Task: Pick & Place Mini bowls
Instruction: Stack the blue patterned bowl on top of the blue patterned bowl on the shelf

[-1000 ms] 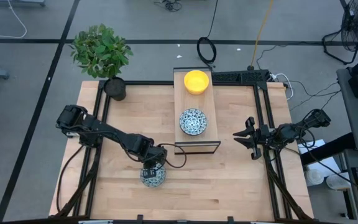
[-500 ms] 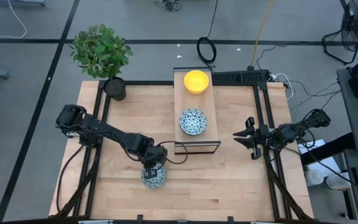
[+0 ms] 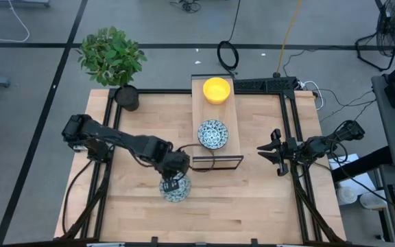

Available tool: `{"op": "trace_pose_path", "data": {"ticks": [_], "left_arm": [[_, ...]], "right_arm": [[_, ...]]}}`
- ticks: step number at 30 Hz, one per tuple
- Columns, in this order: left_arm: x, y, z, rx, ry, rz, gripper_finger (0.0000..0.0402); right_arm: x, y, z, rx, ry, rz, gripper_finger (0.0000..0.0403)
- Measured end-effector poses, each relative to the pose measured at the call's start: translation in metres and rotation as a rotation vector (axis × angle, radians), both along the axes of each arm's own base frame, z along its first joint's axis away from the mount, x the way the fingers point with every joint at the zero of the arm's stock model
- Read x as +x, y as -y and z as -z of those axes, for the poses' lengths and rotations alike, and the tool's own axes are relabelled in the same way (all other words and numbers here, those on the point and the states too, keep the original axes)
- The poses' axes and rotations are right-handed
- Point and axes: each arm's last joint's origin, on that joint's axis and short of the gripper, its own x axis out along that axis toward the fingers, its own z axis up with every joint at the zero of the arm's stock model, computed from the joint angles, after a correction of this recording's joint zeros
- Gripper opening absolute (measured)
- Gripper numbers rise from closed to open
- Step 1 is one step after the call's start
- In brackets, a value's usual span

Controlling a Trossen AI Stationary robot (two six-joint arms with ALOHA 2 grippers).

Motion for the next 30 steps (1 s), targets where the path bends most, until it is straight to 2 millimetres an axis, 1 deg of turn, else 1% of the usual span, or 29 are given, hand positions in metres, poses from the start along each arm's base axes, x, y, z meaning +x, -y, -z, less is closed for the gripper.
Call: {"op": "trace_pose_path", "data": {"ticks": [3, 6, 11, 14, 18, 20, 23, 26, 30], "left_arm": [[0.005, -0.007, -0.027, 0.022, 0.070, 0.001, 0.0014], [0.013, -0.019, -0.055, 0.031, 0.170, -0.001, 0.0009], [0.020, -0.047, -0.098, 0.058, 0.341, -0.017, 0.0018], [0.021, -0.066, -0.122, 0.056, 0.439, -0.037, 0.0009], [0.025, -0.090, -0.145, 0.019, 0.499, -0.073, 0.0011], [0.030, -0.101, -0.152, 0.017, 0.493, -0.090, 0.0011], [0.039, -0.114, -0.155, 0.023, 0.464, -0.119, 0.0010], [0.054, -0.125, -0.147, 0.032, 0.433, -0.134, 0.0010], [0.072, -0.140, -0.124, 0.034, 0.363, -0.115, 0.0014]], "right_arm": [[0.000, 0.000, 0.000, 0.000, 0.000, 0.000, 0.0075], [0.000, 0.000, 0.000, 0.000, 0.000, 0.000, 0.0075], [0.000, 0.000, 0.000, 0.000, 0.001, 0.000, 0.0075], [0.000, 0.000, 0.000, 0.000, 0.001, 0.000, 0.0075], [0.000, 0.000, -0.001, -0.004, 0.011, 0.002, 0.0075], [0.000, 0.000, -0.002, -0.011, 0.021, 0.004, 0.0075], [-0.001, 0.000, -0.003, -0.021, 0.029, 0.015, 0.0075], [-0.001, 0.002, -0.003, -0.023, 0.024, 0.052, 0.0075], [0.000, 0.002, -0.003, -0.022, 0.023, 0.060, 0.0075]]}}
